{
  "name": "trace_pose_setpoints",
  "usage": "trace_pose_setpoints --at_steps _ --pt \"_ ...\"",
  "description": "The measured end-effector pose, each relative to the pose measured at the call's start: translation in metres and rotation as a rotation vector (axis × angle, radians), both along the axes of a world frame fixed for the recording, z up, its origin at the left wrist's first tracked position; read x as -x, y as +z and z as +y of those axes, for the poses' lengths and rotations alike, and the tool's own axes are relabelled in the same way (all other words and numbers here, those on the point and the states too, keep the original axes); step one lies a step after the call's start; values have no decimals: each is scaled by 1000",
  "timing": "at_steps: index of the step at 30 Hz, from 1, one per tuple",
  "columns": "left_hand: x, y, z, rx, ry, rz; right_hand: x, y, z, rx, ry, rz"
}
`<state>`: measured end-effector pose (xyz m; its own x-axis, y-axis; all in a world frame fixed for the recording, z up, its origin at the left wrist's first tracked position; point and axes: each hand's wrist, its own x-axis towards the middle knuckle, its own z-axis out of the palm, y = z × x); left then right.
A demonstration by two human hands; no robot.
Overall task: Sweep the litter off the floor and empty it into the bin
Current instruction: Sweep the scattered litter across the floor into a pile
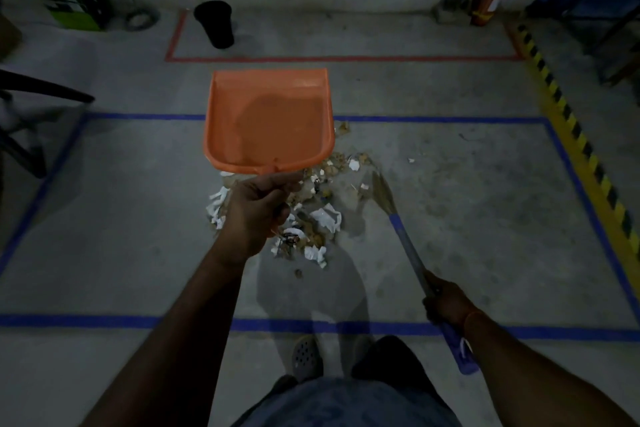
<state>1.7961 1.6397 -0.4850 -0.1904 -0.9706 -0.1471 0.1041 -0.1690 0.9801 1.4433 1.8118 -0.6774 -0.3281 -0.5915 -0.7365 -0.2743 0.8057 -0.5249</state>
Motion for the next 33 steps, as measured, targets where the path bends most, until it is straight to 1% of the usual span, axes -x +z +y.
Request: trace_pose_setpoints --at_steps 3,6,10,12,14,16,19,21,23,28,33 --pt "8 -1 -18 -18 -30 4 17 -1 -22 -34 -13 -7" --pt "24 -6 -42 -38 -14 -12 31 -10 -53 -75 39 -16" --pt "66 -8 -77 -24 50 -59 51 -17 -97 -146 203 -98" --pt "92 -4 -93 -36 84 -87 65 -14 -115 -141 278 -146" --pt "123 1 -111 -48 86 -95 87 -6 -126 -132 294 -184" --pt "155 6 -130 -44 69 -90 113 0 -132 -104 288 -212" --pt "201 10 -156 -21 49 -3 159 9 -148 -74 277 -241" --pt "229 11 -170 -9 21 31 184 17 -160 -35 274 -217" --pt "251 12 -182 1 -18 28 206 20 -170 -1 230 -175" --pt "283 13 -215 29 -67 -4 251 20 -203 27 93 -89" --pt "296 7 -246 20 -63 -10 287 9 -242 -64 -5 -65"
